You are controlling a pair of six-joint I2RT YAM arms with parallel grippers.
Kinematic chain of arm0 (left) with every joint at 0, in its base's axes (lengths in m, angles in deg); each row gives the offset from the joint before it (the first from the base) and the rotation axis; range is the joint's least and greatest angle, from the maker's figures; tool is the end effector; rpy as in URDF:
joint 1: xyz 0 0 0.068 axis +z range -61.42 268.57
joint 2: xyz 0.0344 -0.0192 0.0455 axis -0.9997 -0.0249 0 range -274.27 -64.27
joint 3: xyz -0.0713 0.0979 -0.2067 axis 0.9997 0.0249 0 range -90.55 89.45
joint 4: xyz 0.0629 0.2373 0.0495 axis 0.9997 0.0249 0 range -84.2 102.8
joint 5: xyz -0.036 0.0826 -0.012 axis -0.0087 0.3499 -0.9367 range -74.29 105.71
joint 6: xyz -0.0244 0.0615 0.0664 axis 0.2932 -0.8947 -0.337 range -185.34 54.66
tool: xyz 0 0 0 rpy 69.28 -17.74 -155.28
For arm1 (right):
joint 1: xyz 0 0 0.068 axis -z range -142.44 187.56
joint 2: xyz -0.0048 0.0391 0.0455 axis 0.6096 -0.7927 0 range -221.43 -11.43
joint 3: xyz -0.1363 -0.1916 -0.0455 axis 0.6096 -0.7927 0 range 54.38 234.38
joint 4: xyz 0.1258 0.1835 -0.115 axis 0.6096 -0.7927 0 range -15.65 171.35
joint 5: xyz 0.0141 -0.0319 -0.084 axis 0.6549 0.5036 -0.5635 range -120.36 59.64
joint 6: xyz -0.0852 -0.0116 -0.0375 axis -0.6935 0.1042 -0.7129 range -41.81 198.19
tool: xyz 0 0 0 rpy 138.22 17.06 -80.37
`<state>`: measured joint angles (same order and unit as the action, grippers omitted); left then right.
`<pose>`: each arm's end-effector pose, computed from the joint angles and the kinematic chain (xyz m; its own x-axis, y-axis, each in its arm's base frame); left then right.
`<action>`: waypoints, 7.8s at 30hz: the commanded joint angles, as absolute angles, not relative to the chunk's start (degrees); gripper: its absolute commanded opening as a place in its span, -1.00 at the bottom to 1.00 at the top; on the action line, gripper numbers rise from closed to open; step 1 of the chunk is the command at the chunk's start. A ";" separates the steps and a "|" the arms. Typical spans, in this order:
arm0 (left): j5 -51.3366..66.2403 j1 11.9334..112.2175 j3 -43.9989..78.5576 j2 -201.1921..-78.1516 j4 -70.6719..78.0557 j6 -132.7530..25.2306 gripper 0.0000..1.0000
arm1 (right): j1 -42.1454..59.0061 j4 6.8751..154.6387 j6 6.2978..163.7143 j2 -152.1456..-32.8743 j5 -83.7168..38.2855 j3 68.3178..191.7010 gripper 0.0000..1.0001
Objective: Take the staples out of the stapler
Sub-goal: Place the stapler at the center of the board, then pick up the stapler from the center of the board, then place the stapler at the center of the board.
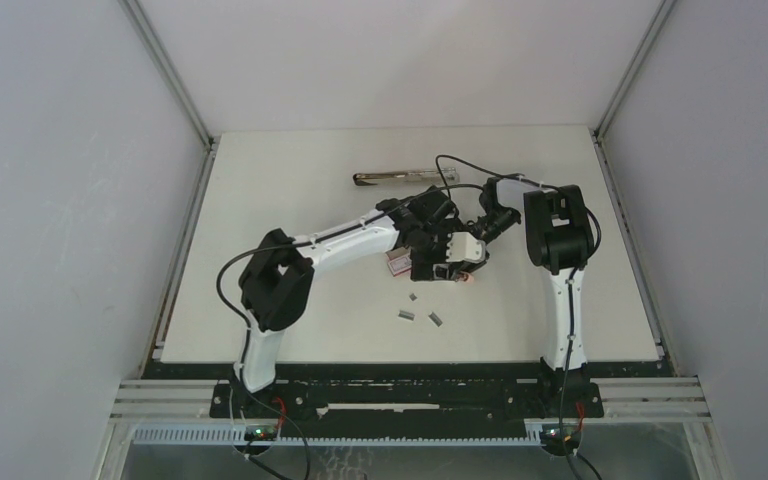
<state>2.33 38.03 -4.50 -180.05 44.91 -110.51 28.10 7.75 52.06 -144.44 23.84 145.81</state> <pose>0.2610 -0.3480 0.1524 0.1917 0.8528 -0.4858 0.9739 -0.1041 0.2017 0.3223 0.1233 0.0595 -0.9090 -0.4127 0.0586 -0.1740 0.5035 0.8463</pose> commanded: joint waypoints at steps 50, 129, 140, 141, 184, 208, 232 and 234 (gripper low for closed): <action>2.36 40.23 -10.91 -175.42 47.89 -105.52 0.92 | 32.87 15.27 60.01 -132.50 7.16 147.90 0.13; -0.37 81.67 41.33 -113.89 35.25 -90.57 0.99 | 2.54 27.40 37.28 -122.16 -31.25 135.16 -0.61; -0.88 81.65 41.54 -113.91 35.30 -90.74 0.99 | 4.49 23.76 25.88 -123.51 -31.69 145.04 -0.61; -0.86 81.69 41.53 -113.93 35.29 -90.83 0.99 | 4.70 23.55 24.83 -123.94 -31.81 146.02 -0.61; -4.50 81.63 42.45 -114.45 36.73 -93.91 0.99 | 15.89 31.59 2.54 -146.51 -37.25 171.45 -0.43; -4.85 81.68 42.83 -114.67 36.48 -94.02 0.99 | 15.85 33.90 4.63 -146.55 -38.66 172.44 -0.05; -6.23 81.70 42.13 -114.03 35.53 -93.00 0.99 | 10.59 30.96 32.57 -124.57 -43.12 167.39 1.00; -6.61 81.71 41.38 -115.21 35.19 -92.62 0.99 | 9.87 31.88 35.44 -121.13 -45.05 163.94 1.00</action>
